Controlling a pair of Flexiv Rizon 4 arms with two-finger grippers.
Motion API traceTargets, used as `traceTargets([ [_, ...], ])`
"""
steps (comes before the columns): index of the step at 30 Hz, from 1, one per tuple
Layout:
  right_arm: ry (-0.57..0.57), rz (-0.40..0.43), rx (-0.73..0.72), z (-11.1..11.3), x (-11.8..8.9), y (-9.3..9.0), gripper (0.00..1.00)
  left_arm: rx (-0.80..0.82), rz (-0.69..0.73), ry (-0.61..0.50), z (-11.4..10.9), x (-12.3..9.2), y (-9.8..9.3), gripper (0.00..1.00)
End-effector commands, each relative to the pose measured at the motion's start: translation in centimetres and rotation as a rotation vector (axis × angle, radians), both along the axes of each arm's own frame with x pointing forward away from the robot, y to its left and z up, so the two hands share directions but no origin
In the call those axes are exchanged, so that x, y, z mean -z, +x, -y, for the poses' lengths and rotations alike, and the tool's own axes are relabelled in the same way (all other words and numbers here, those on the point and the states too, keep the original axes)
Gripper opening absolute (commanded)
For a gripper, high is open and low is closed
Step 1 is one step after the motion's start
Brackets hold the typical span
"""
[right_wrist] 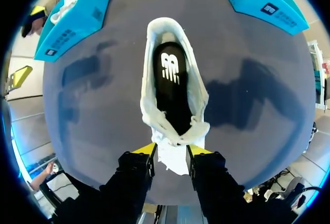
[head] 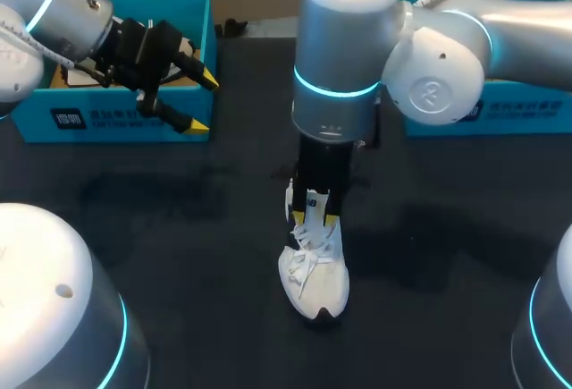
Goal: Take the shoe out of the shoebox, open the shoe tongue, remove and reinsert the insole, then place the shoe into the shoebox
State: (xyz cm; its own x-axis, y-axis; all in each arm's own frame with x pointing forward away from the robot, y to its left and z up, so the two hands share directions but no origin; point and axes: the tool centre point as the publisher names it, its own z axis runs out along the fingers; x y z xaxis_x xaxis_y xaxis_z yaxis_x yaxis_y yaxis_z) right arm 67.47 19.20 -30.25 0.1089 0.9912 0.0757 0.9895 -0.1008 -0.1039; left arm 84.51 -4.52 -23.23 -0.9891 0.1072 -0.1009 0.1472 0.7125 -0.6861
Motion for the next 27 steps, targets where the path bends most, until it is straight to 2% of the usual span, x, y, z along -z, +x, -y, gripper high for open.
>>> traceTargets([
  [1,0.010,-0.004,-0.015,0.1,0.6,1.0,0.32,0.000,0.001,0.002,0.0,0.0,-0.1,1.00],
  [5,0.009,0.003,-0.041,0.4,0.9,2.1,0.23,0.000,0.001,0.002,0.0,0.0,-0.1,1.00],
  [9,-0.007,0.003,-0.061,0.8,0.9,2.7,0.24,0.000,0.001,0.002,0.0,0.0,-0.1,1.00],
  [15,-0.037,0.036,-0.068,1.2,-0.4,3.2,0.24,0.000,0.001,0.002,0.0,0.0,-0.1,1.00],
  [24,-0.027,0.049,-0.075,1.6,1.2,4.5,0.28,0.000,0.001,0.002,0.0,0.0,-0.1,1.00],
  [27,-0.045,0.060,-0.085,1.7,0.5,4.8,0.32,0.000,0.001,0.002,0.0,0.0,-0.1,1.00],
])
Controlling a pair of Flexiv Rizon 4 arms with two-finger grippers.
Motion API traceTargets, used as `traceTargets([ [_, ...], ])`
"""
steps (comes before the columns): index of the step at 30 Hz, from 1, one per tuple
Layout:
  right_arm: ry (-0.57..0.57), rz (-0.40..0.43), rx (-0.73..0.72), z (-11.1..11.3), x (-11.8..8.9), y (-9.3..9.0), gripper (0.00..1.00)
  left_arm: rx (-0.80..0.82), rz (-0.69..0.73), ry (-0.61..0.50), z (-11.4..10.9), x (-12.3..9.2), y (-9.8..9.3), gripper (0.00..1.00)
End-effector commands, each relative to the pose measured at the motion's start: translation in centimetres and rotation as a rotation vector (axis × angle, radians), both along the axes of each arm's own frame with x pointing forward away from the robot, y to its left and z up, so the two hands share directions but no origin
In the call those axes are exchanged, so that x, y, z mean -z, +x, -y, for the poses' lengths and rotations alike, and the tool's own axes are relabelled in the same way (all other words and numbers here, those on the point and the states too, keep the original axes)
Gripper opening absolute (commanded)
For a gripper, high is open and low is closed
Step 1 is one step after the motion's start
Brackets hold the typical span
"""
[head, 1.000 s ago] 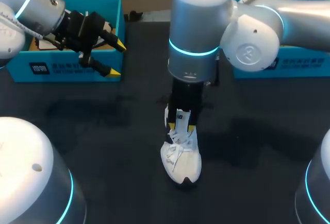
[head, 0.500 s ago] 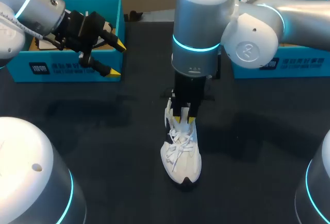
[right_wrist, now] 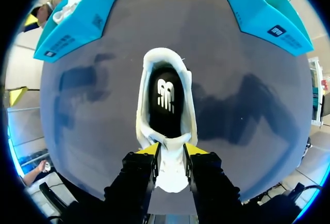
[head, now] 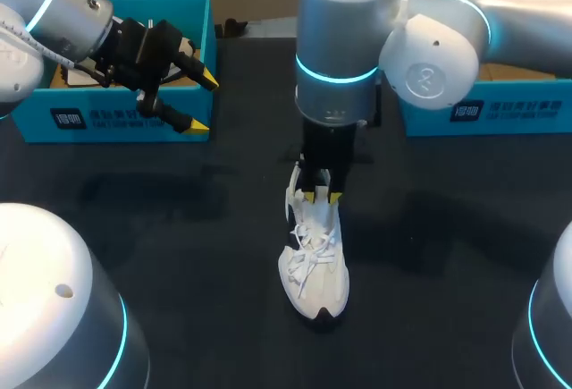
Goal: Take the shoe out of the shoebox, open the shoe tongue, remove and reinsert the insole, then place the shoe into the shoebox
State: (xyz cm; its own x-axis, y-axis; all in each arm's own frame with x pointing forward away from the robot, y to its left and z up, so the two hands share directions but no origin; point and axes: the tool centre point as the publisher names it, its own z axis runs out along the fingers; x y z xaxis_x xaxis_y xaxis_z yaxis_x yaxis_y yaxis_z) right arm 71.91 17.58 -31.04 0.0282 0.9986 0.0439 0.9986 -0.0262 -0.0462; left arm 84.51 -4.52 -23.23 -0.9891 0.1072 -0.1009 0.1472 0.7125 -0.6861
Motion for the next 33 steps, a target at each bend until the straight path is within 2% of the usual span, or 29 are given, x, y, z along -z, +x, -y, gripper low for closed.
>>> traceTargets([
  [1,-0.014,0.009,-0.007,0.2,-0.6,0.4,0.32,0.000,0.001,0.002,0.0,0.0,-0.1,1.00],
  [7,-0.049,0.033,-0.009,0.6,-2.0,0.5,0.32,0.000,0.001,0.002,0.0,0.0,-0.1,1.00],
  [12,-0.080,-0.002,-0.026,1.0,-0.8,1.1,0.33,0.000,0.001,0.002,0.0,0.0,-0.1,1.00],
  [19,-0.077,-0.005,-0.044,1.2,0.5,2.0,0.33,0.000,0.001,0.002,0.0,0.0,-0.1,1.00],
  [25,-0.073,-0.013,-0.058,1.2,1.2,2.0,0.33,0.000,0.001,0.002,0.0,0.0,-0.1,1.00],
  [33,-0.092,0.048,-0.054,1.5,-0.6,1.8,0.34,0.000,0.001,0.002,0.0,0.0,-0.1,1.00],
])
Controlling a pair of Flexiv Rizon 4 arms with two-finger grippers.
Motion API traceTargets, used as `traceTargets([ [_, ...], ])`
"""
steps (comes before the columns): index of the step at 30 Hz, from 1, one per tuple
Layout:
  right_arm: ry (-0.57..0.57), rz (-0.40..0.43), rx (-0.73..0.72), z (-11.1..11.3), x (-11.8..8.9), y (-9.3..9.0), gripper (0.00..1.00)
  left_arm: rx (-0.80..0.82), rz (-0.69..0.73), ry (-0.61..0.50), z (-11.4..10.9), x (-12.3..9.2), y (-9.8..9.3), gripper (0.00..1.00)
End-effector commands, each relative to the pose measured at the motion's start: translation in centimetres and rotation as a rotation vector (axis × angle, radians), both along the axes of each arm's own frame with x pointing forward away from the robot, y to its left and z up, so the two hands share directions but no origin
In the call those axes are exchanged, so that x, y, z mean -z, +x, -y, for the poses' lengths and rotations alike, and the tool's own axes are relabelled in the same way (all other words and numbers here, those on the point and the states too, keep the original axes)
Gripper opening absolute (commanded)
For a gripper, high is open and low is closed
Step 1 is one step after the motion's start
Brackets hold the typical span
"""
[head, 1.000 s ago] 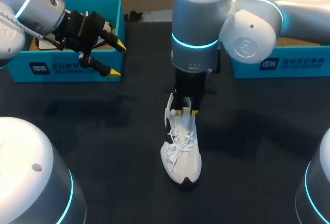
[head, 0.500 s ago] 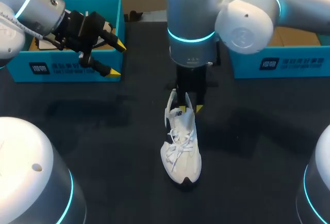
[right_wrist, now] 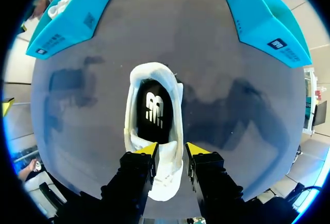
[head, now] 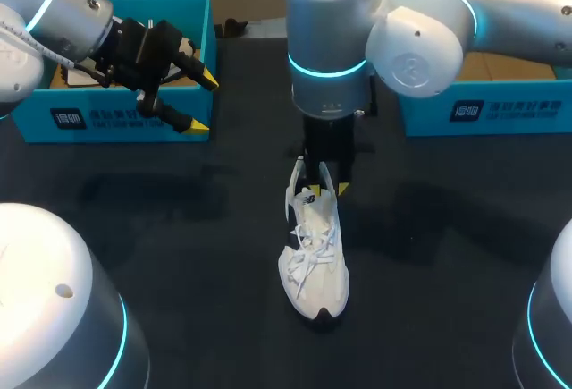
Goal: Take the shoe out of the shoebox, open the shoe tongue, remove and reinsert the insole, then place the shoe into the shoebox
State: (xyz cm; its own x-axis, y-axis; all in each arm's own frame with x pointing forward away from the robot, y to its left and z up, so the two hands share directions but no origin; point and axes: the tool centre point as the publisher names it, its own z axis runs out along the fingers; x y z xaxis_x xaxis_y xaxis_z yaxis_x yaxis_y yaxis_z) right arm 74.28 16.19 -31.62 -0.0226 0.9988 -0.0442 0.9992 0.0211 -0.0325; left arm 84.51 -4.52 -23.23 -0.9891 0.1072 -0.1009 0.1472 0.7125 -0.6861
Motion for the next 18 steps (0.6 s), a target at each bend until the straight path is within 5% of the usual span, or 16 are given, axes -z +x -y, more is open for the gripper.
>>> traceTargets([
  [1,0.004,0.051,-0.026,0.1,-1.3,-0.4,0.35,-0.001,0.001,0.002,0.0,0.0,-0.1,1.00],
  [15,-0.103,0.161,-0.675,-1.4,-5.2,2.2,0.50,-0.001,0.001,0.002,0.0,0.0,-0.1,1.00],
  [16,-0.120,0.158,-0.720,-1.4,-5.4,2.4,0.55,-0.001,0.001,0.002,0.0,0.0,-0.1,1.00],
  [18,-0.204,0.162,-0.797,-1.7,-5.9,3.0,1.00,-0.001,0.001,0.002,0.0,0.0,-0.1,1.00],
])
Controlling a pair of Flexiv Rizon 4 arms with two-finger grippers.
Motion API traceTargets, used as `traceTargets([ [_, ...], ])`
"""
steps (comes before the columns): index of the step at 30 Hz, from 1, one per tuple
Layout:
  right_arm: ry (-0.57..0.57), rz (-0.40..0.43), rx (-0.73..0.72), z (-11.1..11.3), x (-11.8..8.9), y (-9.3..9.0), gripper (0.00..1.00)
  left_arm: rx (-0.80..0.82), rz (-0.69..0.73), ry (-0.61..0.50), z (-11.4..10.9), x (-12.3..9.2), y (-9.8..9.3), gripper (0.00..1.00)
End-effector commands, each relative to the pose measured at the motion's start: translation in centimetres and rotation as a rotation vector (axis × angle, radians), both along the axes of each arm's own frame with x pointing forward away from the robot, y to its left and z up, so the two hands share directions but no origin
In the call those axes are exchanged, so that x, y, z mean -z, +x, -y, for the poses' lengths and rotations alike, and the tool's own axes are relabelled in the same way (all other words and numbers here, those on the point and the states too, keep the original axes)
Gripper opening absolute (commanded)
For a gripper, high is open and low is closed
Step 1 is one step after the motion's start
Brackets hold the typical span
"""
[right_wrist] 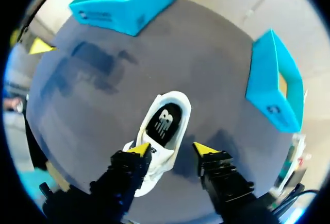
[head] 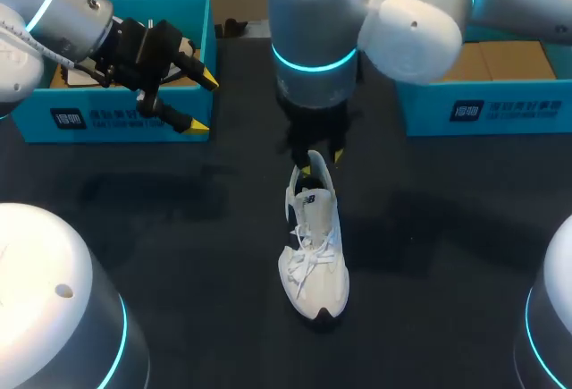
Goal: Take the shoe out of the shoebox, open the shoe tongue, remove and reinsert the insole, then place the shoe into the shoebox
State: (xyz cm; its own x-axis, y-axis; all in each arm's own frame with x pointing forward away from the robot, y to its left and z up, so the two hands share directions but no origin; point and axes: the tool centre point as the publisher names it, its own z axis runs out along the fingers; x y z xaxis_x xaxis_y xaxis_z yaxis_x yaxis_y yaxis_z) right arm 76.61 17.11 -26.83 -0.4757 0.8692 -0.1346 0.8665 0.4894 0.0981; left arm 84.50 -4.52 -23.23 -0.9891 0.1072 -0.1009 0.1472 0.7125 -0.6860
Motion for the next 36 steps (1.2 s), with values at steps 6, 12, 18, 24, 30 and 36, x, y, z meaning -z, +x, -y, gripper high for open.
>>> traceTargets([
  [6,-0.164,0.042,-0.298,-0.8,-1.2,0.6,1.00,-0.001,0.001,0.002,0.0,0.0,-0.1,1.00],
  [12,-0.164,0.042,-0.298,-0.8,-1.2,0.6,1.00,-0.001,0.001,0.002,0.0,0.0,-0.1,1.00],
  [18,-0.246,-0.050,-0.571,-2.7,-0.1,1.6,1.00,-0.001,0.001,0.002,0.0,0.0,-0.1,1.00],
  [24,-0.247,-0.050,-0.744,-2.9,1.3,3.3,1.00,-0.001,0.001,0.002,0.0,0.0,-0.1,1.00],
  [30,-0.227,-0.035,-0.852,-2.1,2.7,5.4,1.00,-0.001,0.001,0.002,0.0,0.0,-0.1,1.00],
  [36,-0.231,-0.042,-0.896,-0.9,4.4,7.1,1.00,-0.001,0.001,0.002,0.0,0.0,-0.1,1.00],
])
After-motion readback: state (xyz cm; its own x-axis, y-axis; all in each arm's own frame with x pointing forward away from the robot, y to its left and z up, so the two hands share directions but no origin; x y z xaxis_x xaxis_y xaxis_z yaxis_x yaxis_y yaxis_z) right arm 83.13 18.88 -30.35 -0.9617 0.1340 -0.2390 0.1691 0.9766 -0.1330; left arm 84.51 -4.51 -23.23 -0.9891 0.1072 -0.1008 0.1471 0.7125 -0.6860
